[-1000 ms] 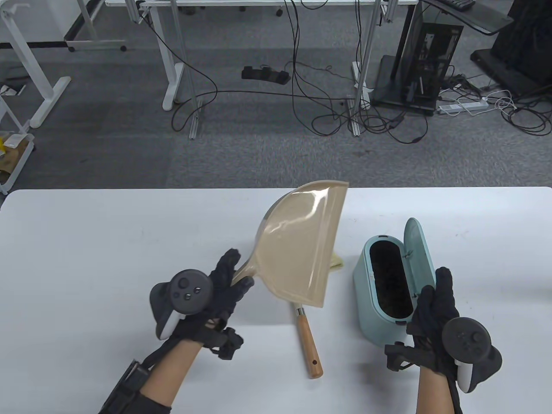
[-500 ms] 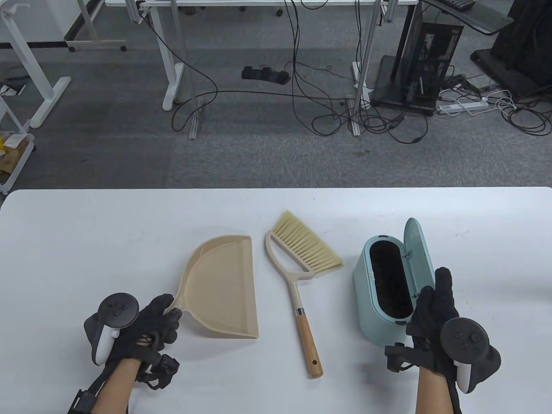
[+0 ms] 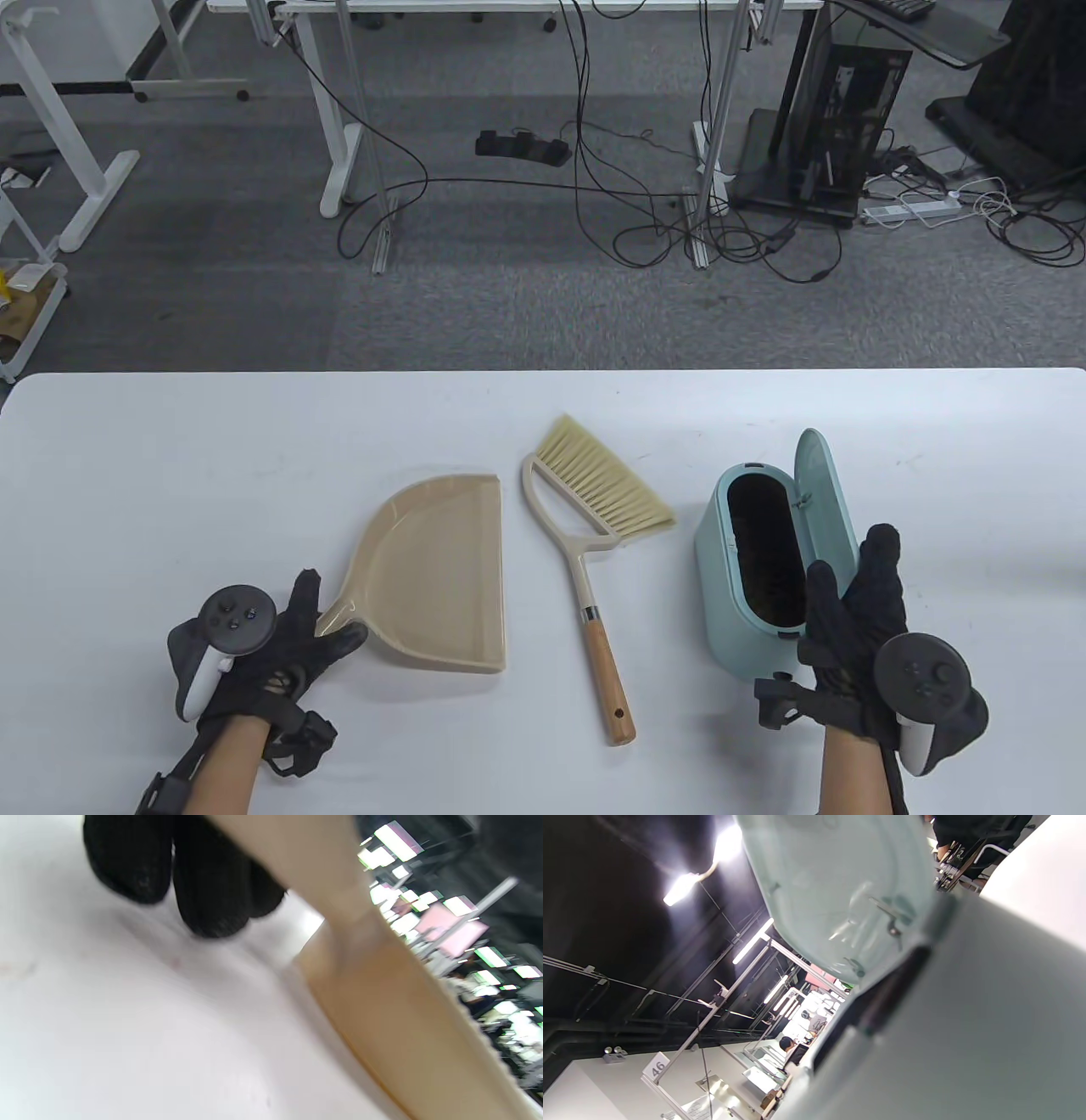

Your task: Sweep raisins on the table into the desktop trash can

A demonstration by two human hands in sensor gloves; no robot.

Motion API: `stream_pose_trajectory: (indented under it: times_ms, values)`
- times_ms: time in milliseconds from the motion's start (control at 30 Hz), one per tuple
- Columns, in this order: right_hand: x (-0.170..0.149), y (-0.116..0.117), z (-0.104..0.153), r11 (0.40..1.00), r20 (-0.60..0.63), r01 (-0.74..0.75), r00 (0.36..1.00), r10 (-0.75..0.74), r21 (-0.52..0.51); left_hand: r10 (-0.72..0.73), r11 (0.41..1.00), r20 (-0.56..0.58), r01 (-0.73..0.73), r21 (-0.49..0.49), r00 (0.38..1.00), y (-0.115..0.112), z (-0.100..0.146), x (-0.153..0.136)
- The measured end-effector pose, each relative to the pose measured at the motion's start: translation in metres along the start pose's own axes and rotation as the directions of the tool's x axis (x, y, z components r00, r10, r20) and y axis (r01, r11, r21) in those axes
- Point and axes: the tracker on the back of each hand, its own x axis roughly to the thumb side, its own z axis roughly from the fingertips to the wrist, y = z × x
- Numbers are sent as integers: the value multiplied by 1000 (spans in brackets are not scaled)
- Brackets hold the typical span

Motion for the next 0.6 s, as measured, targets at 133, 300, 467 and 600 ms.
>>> stream_pose_trajectory:
  times_ms: [133, 300, 467, 600]
  values:
    - [9, -17, 0, 993, 8, 111, 994, -110, -41, -172, 984, 249, 155, 88, 953, 14, 19, 23]
    - [29, -36, -11, 991, -43, 128, 991, -126, 33, -448, 887, 481, 444, 129, 754, 2, 48, 60]
    - [35, -36, -31, 994, -180, 8, 984, 12, 109, -569, 776, 582, 613, 147, 581, -25, 61, 71]
    - [39, -22, -44, 985, -219, -73, 970, 107, 158, -578, 764, 598, 626, 156, 556, -28, 65, 76]
